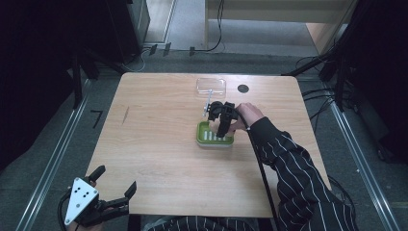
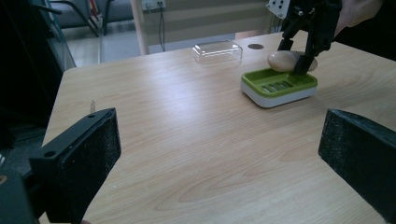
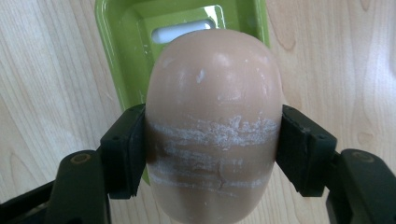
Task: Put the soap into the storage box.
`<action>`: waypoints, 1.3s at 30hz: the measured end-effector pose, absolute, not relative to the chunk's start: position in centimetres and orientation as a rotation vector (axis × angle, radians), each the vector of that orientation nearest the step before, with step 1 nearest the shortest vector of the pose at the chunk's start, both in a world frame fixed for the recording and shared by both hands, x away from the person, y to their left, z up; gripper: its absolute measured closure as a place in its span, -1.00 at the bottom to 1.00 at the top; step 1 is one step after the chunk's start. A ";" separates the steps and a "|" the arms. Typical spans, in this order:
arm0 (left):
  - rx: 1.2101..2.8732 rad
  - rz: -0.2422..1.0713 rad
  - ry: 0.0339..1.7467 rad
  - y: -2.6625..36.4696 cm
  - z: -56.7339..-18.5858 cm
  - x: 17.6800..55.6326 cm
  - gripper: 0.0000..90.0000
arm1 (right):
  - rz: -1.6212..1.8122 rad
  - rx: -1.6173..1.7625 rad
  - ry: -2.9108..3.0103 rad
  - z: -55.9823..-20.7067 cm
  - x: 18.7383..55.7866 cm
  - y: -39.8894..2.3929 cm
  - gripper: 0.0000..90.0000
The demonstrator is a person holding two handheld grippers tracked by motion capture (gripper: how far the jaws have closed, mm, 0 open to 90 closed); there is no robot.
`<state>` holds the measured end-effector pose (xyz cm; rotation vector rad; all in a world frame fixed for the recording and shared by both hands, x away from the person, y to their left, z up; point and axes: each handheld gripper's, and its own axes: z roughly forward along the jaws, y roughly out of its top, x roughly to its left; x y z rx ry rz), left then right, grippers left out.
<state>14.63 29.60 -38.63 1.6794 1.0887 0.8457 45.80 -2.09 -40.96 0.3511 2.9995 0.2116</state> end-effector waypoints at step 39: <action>1.679 0.846 1.086 29.6 -38.6 14.7 -1.00 | 0.204 0.305 2.994 -43.5 45.9 -0.7 -0.28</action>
